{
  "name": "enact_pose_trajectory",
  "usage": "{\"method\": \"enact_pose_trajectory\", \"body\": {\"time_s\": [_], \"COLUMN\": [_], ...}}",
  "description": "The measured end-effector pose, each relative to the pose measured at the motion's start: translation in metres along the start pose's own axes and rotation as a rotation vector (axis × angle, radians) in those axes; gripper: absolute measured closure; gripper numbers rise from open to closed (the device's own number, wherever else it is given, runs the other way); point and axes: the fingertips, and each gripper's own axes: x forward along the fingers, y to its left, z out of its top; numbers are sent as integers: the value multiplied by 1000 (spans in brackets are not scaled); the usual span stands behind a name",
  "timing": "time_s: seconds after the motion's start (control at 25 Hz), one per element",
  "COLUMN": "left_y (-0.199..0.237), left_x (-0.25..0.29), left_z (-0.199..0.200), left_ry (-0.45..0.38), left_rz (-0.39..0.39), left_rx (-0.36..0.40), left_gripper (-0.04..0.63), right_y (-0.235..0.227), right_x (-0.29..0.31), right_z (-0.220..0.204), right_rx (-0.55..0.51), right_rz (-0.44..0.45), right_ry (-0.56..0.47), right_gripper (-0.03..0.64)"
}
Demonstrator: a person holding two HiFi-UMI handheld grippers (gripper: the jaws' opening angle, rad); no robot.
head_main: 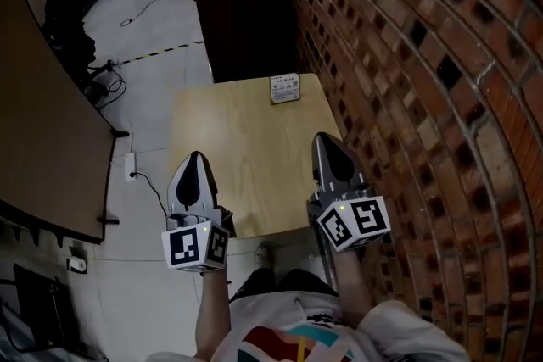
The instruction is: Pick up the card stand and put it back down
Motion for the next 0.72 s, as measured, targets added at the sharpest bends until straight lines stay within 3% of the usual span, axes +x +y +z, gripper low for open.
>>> {"method": "enact_pose_trajectory", "body": {"time_s": [0.32, 0.56, 0.68, 0.72], "left_y": [13, 22, 28, 30], "left_x": [83, 107, 113, 115], "left_z": [-10, -30, -48, -55], "left_ry": [27, 50, 90, 108], "left_rz": [-1, 21, 37, 41], "left_rx": [-14, -26, -29, -25], "left_gripper": [589, 589, 589, 589], "right_y": [-52, -73, -102, -116], "right_x": [60, 113, 173, 195], "right_z": [-22, -47, -84, -102], "right_rx": [11, -59, -70, -76], "right_rz": [-71, -12, 4, -12], "right_ry": [81, 100, 174, 210], "right_gripper": [614, 614, 260, 196]}}
